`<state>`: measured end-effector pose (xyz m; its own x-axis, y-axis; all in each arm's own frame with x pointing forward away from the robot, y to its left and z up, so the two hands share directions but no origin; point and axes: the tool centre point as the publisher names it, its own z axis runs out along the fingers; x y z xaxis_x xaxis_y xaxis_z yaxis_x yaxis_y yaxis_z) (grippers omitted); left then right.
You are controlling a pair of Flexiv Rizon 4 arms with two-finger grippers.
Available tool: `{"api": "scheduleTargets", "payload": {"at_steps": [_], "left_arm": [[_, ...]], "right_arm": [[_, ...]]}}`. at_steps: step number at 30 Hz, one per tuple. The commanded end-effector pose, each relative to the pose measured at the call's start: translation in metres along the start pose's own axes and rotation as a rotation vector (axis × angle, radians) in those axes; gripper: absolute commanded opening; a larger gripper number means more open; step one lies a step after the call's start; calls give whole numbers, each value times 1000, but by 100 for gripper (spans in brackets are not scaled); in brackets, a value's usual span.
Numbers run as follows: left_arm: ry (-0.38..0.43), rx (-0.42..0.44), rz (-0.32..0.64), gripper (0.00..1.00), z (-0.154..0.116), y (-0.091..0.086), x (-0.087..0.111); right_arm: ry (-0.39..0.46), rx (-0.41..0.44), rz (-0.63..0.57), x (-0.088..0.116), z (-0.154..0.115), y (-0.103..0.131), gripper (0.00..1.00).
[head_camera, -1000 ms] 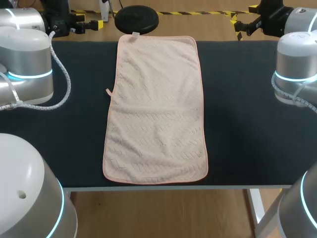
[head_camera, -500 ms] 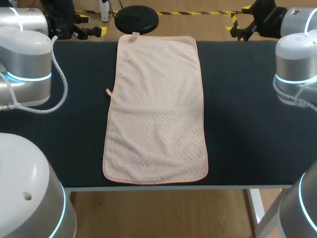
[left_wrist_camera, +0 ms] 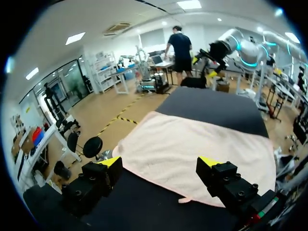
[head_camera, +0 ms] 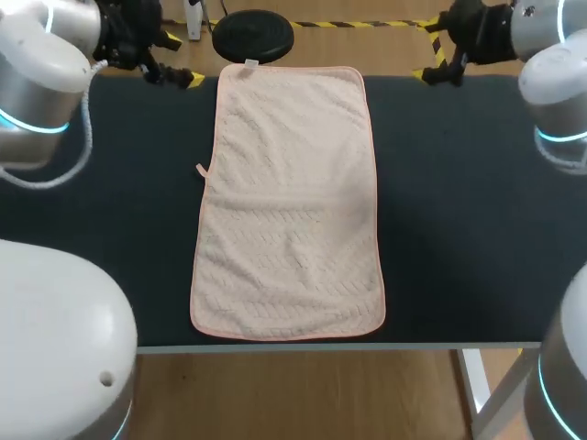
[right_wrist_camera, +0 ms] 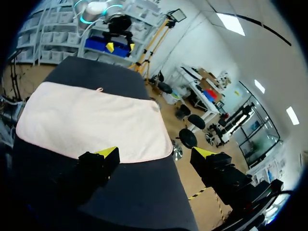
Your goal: Fold the towel
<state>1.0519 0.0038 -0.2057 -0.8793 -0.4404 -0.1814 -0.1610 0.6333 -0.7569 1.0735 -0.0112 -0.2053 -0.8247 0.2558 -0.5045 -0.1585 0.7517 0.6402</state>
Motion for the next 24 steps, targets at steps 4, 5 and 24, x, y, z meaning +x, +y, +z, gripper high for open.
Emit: {"api": "scheduleTargets", "payload": {"at_steps": [4, 5, 24], "left_arm": [[101, -251, 47, 100, -3, -4, -8], [101, -251, 47, 100, -3, -4, -8], [379, -571, 354, 100, 47, 20, 45]], "right_arm": [[345, 126, -181, -8, -2, 2, 100], [345, 126, -181, -8, -2, 2, 100], [355, 468, 20, 51, 38, 23, 100]]}}
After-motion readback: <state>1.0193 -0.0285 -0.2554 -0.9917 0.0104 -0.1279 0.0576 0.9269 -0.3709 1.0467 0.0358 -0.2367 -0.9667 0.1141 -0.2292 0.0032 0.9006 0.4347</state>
